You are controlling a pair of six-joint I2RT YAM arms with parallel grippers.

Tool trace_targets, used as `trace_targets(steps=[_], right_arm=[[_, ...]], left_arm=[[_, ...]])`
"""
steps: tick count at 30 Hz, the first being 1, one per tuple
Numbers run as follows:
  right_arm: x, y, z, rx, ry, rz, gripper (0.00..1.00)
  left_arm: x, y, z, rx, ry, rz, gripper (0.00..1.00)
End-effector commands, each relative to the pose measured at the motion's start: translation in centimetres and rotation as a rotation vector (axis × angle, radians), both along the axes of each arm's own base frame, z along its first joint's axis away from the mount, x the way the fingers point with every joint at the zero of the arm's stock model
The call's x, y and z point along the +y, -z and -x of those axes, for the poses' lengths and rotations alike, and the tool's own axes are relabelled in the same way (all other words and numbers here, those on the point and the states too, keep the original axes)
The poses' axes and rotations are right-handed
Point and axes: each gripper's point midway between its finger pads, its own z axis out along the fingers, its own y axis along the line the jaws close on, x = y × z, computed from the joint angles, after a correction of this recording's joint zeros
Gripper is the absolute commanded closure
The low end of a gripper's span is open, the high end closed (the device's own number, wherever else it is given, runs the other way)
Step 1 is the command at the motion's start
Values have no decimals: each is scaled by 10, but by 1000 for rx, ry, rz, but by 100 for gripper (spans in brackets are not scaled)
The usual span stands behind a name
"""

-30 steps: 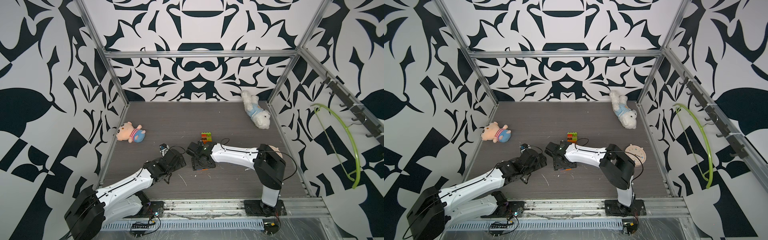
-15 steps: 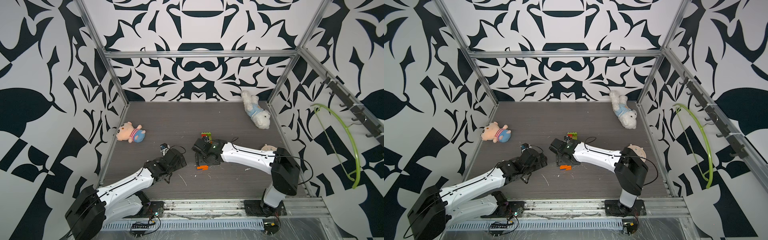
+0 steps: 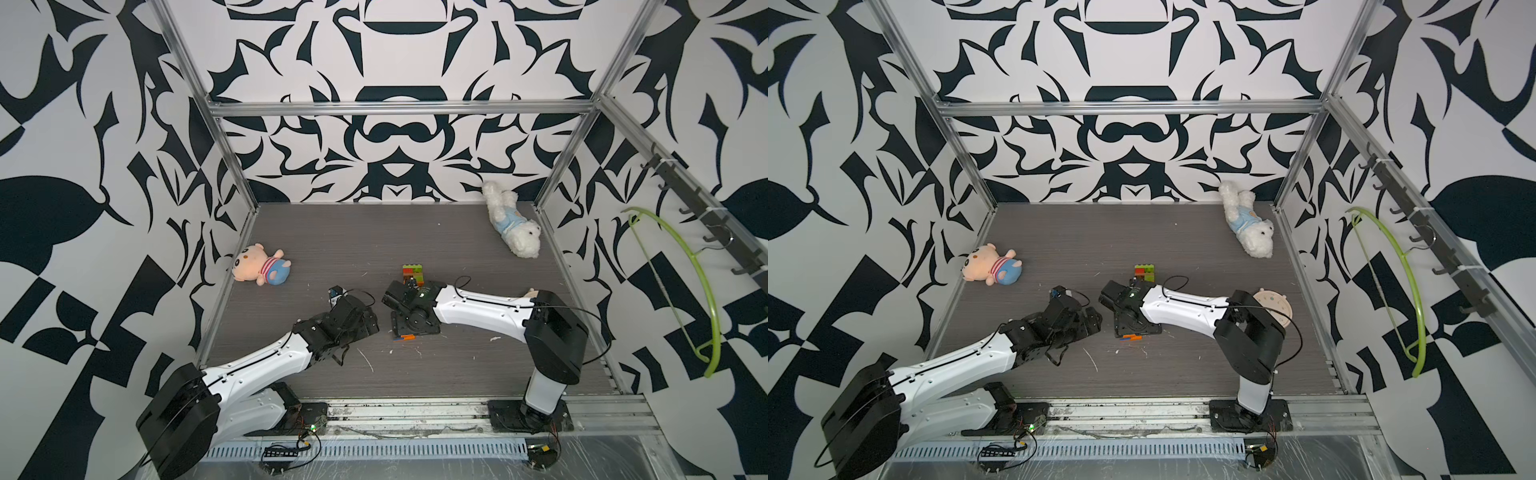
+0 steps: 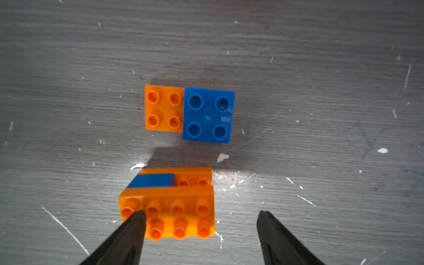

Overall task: Assemble the number 5 with lego
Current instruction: Assemble the lego brick with the lego brick.

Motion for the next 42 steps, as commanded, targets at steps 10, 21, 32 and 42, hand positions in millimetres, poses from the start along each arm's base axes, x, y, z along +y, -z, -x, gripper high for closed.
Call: trace_targets(steps=[10, 21, 32, 42], right_arm=[[-12, 7, 4, 25, 10, 73, 19], [-28, 26, 16, 64, 10, 170, 19], [-39, 42, 26, 98, 13, 224, 19], [-38, 49, 30, 111, 11, 241, 19]], left_arm=[[-8, -8, -8, -11, 5, 14, 1], [-5, -4, -7, -5, -4, -3, 1], [0, -2, -5, -1, -10, -14, 1], [2, -2, -4, -3, -11, -23, 1]])
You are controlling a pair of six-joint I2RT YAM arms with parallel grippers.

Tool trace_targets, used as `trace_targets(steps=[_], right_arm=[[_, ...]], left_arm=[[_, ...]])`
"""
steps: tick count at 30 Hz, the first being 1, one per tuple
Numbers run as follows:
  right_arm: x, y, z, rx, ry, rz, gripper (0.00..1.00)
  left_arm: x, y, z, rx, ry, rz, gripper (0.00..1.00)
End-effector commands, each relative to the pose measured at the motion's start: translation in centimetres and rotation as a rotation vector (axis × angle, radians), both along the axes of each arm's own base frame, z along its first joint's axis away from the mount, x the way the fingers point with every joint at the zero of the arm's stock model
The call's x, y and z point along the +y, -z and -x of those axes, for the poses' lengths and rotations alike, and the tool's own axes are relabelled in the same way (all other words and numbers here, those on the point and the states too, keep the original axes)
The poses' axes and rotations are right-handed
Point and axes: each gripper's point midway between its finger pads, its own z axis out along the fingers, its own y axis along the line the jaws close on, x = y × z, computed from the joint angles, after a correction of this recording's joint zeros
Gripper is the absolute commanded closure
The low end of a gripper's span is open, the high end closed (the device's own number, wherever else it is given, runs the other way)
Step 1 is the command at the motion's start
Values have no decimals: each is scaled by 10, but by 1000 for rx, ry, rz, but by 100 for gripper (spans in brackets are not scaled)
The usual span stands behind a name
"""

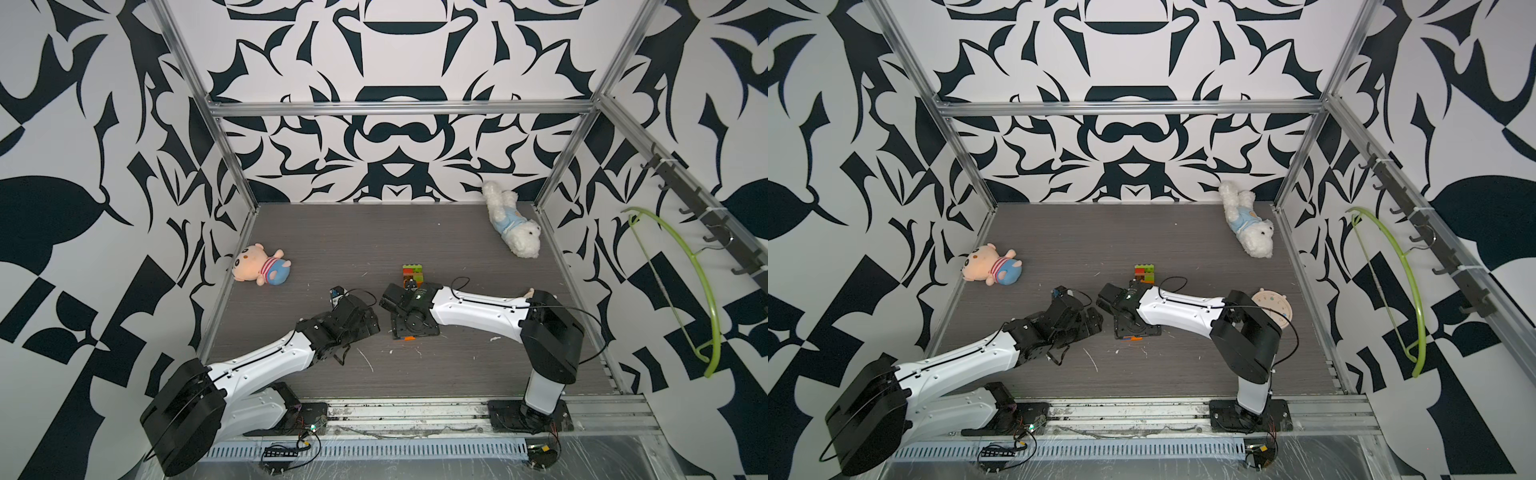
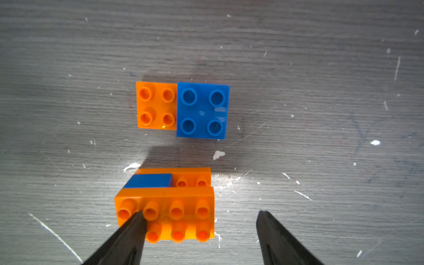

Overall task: Assemble the number 5 with lego
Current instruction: Assemble the lego brick with the lego brick.

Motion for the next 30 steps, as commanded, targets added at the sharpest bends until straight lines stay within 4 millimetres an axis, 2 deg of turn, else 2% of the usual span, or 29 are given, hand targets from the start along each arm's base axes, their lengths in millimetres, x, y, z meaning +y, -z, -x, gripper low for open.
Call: trace_targets(steps=[1, 9, 20, 30], right_arm=[[-35, 43, 25, 113, -4, 193, 19], [-24, 26, 18, 80, -12, 144, 19], [-10, -21, -2, -55, -27, 45, 19], [-2, -46, -5, -127, -37, -84, 18]], left_arm=[[2, -7, -4, -12, -10, -11, 1], [3, -8, -3, -15, -10, -10, 1], [1, -17, -5, -29, -6, 4, 1], [-9, -26, -3, -26, 0, 82, 1]])
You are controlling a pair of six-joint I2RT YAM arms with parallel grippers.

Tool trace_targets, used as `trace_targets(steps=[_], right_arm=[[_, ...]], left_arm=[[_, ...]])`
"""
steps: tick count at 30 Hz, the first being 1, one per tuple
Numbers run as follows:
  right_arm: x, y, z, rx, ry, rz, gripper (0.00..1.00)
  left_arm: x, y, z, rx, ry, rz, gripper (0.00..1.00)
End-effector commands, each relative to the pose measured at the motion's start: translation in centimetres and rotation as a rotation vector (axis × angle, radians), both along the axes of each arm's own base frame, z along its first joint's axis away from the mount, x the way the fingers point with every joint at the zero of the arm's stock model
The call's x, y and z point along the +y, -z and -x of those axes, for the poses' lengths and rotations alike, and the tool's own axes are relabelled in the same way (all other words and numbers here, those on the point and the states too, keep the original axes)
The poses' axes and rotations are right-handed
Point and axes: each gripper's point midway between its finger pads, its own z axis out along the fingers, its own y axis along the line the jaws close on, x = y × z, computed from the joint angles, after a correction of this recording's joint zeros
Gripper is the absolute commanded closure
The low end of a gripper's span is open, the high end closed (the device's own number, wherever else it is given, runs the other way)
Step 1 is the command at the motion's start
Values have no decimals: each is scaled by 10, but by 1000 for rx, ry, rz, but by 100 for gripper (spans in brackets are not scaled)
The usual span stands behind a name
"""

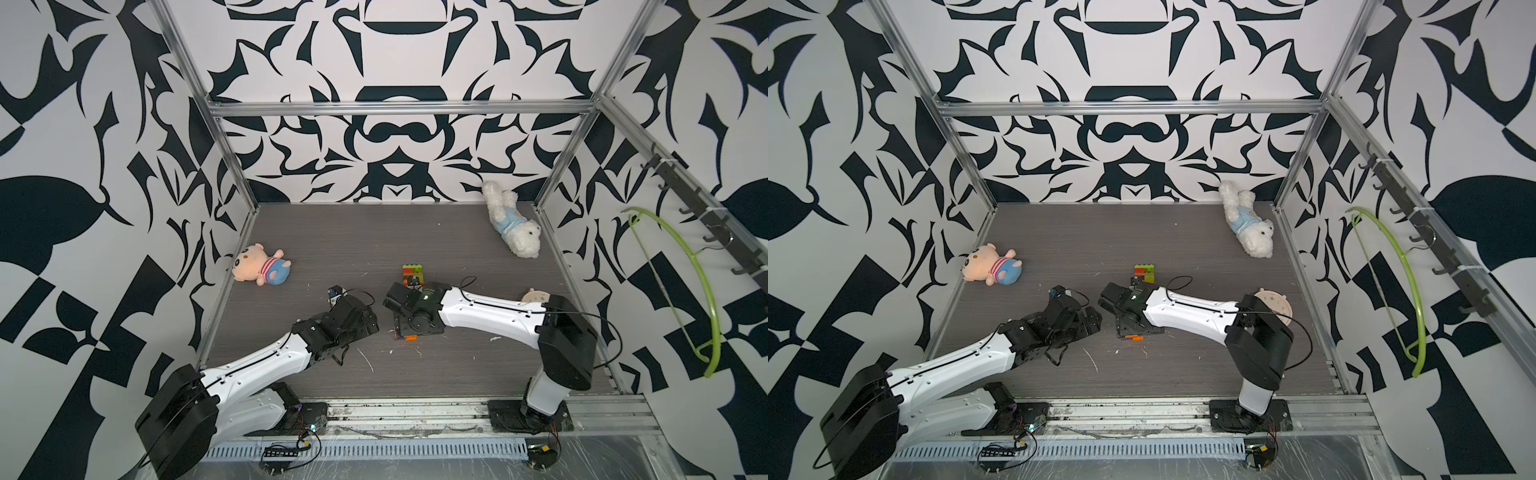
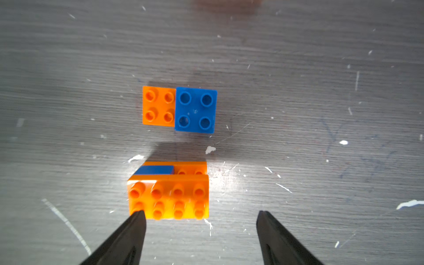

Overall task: Assemble the number 5 with lego
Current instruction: Assemble the lego brick with the lego brick.

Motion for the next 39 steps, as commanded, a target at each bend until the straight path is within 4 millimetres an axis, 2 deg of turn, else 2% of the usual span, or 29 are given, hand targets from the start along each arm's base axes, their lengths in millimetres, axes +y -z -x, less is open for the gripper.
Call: trace_targets(steps=[1, 5, 8, 12, 21, 30, 39], right_arm=[[6, -14, -2, -50, -23, -60, 18], [20, -6, 3, -12, -50, -137, 14], [25, 5, 5, 12, -53, -136, 10], [28, 16, 5, 36, -60, -110, 9], [26, 37, 4, 71, -53, -43, 9], [34, 43, -2, 75, -52, -51, 9], [25, 54, -4, 84, -15, 4, 14]], left_arm=[[-12, -18, -4, -10, 3, 76, 1], [-19, -21, -1, 6, -3, 149, 1], [-17, -20, 2, 11, -22, 175, 1], [-11, -20, 6, 9, -34, 184, 1], [-4, -19, 8, -1, -47, 170, 1], [-6, -15, 7, 12, -42, 151, 1], [-2, -13, 8, 11, -50, 135, 1]])
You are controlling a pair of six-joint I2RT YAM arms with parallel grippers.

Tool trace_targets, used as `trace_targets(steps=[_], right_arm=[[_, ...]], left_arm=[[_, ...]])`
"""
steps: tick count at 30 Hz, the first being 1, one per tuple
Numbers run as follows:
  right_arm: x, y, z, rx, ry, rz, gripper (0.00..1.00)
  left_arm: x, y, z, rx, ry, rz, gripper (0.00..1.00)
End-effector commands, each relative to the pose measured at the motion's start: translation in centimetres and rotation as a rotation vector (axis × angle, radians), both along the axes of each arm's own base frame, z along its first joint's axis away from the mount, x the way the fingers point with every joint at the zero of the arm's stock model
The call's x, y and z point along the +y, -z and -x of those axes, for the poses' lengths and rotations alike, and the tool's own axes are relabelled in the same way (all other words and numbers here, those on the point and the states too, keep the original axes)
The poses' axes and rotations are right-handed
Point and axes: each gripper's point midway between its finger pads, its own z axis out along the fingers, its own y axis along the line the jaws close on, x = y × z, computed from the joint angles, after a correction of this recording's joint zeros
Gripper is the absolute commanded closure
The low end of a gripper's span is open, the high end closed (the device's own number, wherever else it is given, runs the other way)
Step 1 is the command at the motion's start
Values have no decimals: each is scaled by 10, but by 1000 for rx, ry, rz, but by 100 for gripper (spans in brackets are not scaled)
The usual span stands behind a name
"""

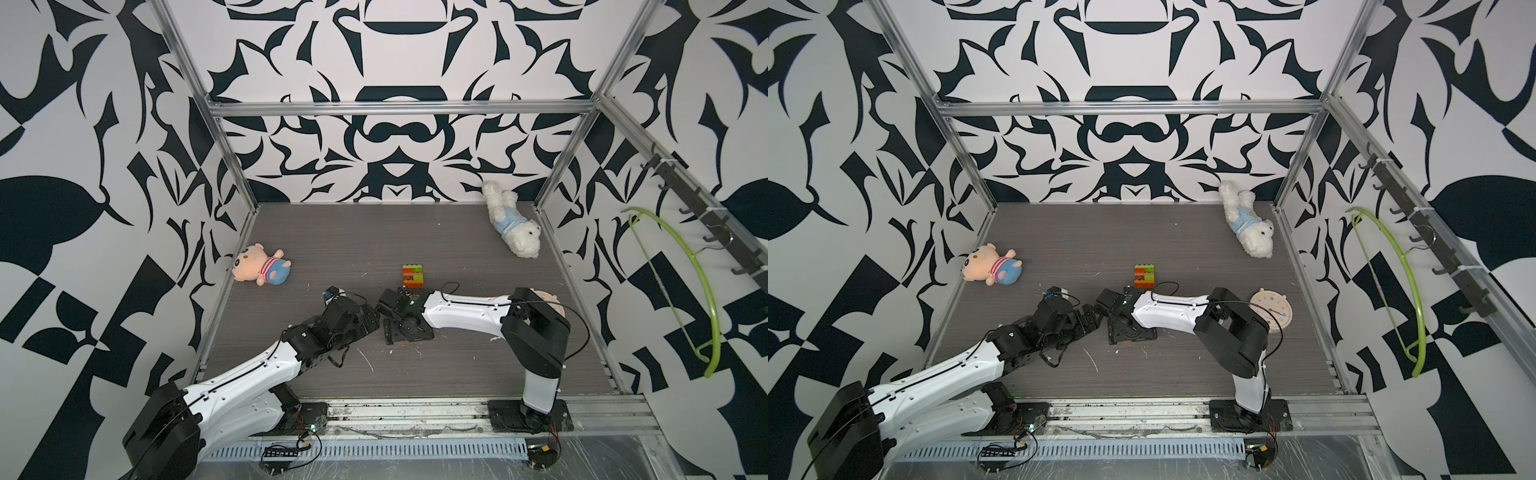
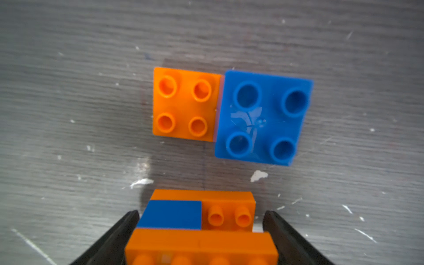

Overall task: Assemble the number 5 with lego
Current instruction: Assemble the lego brick with the lego brick, then pick up the lego brick from the center of the board.

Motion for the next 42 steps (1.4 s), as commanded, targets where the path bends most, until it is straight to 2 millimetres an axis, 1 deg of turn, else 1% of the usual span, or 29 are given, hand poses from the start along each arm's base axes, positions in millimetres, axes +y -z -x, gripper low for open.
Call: trace_targets(steps=[1, 4, 8, 20, 26, 35, 39, 42], right_arm=[[-2, -9, -7, -25, 22, 14, 14], [-3, -5, -7, -18, 25, 22, 16], [0, -3, -7, -17, 17, 11, 16], [6, -8, -13, -36, 25, -31, 16], [7, -7, -15, -38, 38, -29, 20], [6, -5, -16, -36, 45, -14, 20], [4, -3, -13, -23, 49, 2, 25], [3, -2, -12, -17, 53, 7, 27]], left_arm=[[8, 9, 2, 13, -12, -37, 1], [8, 10, 2, 16, -12, -40, 1], [8, 11, 2, 19, -11, -45, 1], [9, 13, 2, 21, -11, -50, 1], [8, 13, 2, 23, -6, -52, 1], [8, 15, 2, 26, -7, -54, 1], [8, 16, 2, 27, -6, -55, 1], [8, 17, 2, 29, -6, -58, 1]])
